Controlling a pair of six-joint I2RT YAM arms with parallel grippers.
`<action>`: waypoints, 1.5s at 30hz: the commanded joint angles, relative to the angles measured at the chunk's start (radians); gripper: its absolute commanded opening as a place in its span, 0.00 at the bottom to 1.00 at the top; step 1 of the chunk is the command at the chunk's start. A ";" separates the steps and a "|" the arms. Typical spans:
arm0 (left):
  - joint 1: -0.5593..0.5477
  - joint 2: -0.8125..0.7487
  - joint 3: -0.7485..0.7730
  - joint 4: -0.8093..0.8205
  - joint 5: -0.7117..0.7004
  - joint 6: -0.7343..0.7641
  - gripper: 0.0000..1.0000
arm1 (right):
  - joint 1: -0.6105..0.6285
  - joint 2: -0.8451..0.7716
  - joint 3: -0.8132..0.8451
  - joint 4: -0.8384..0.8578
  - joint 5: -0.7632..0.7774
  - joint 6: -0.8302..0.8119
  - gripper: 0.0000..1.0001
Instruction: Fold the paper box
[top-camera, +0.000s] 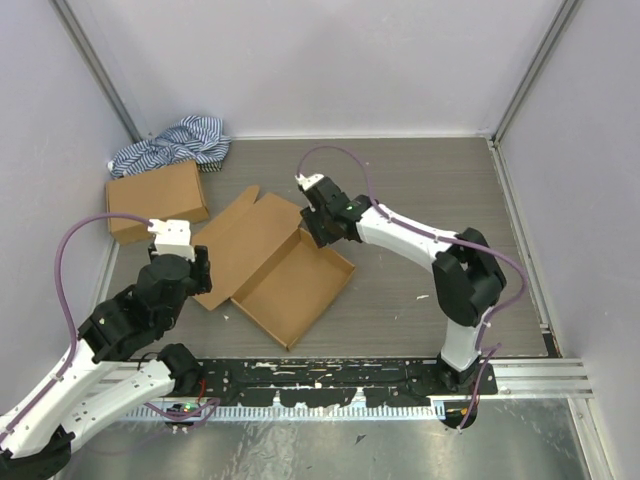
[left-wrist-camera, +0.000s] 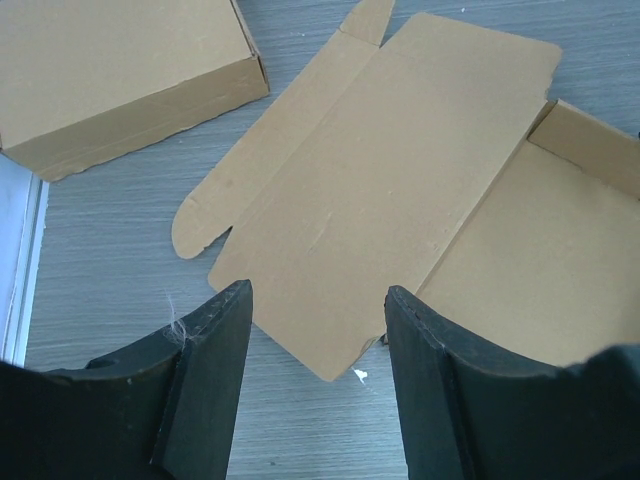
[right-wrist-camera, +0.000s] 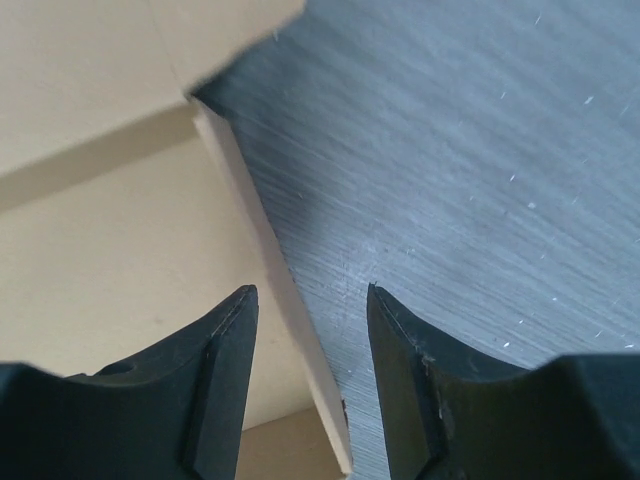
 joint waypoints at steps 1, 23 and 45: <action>0.004 -0.004 -0.011 0.013 -0.013 0.005 0.62 | -0.003 -0.013 0.006 0.028 -0.013 -0.032 0.53; 0.007 0.023 -0.005 0.014 -0.014 0.005 0.62 | -0.031 0.096 -0.044 -0.059 0.051 0.102 0.01; 0.014 0.021 -0.007 0.013 -0.021 0.004 0.63 | -0.245 0.128 -0.022 0.098 -0.099 0.239 0.01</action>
